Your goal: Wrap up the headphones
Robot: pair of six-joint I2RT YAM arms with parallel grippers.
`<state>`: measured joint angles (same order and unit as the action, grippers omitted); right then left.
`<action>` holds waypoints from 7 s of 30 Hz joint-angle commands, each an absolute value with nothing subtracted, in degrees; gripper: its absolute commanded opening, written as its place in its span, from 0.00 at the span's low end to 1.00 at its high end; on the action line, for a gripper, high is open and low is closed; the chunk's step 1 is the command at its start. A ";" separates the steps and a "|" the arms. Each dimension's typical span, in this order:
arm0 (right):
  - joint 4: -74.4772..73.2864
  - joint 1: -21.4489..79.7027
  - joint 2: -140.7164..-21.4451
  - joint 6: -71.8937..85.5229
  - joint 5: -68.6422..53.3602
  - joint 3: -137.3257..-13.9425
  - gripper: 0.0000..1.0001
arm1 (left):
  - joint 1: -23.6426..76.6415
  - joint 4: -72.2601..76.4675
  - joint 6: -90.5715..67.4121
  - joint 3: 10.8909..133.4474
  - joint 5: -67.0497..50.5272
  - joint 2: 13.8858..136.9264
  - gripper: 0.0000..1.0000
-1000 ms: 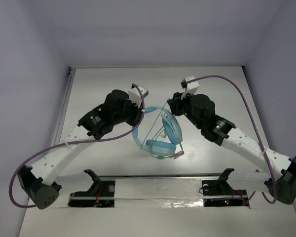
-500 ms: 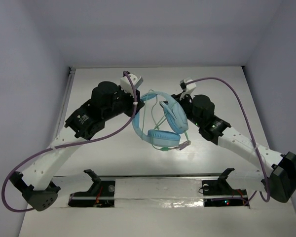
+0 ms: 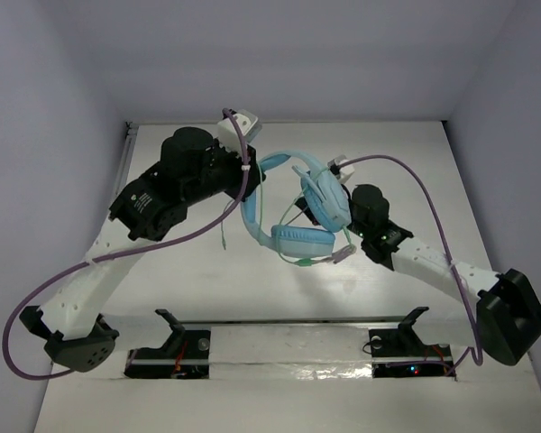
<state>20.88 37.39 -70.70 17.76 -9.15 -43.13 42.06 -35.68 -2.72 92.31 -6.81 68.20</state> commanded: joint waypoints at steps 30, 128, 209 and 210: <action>52.45 34.80 -90.87 29.87 -46.05 -53.96 0.62 | 42.45 -42.10 -11.43 99.23 -23.64 71.54 0.00; 69.00 28.30 -95.45 61.18 -32.52 -26.46 0.10 | 29.27 25.40 -39.91 58.27 14.15 84.10 0.00; 2.73 32.17 -43.51 33.14 18.80 -38.32 0.01 | 33.13 2.98 -24.61 72.96 12.57 107.07 0.99; 2.38 32.17 -43.59 32.79 19.42 -38.15 0.03 | 33.13 3.77 -24.78 71.04 12.57 105.40 0.99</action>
<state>3.90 31.64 -43.86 36.36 15.84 -38.41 33.61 2.61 -24.77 72.99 11.20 110.59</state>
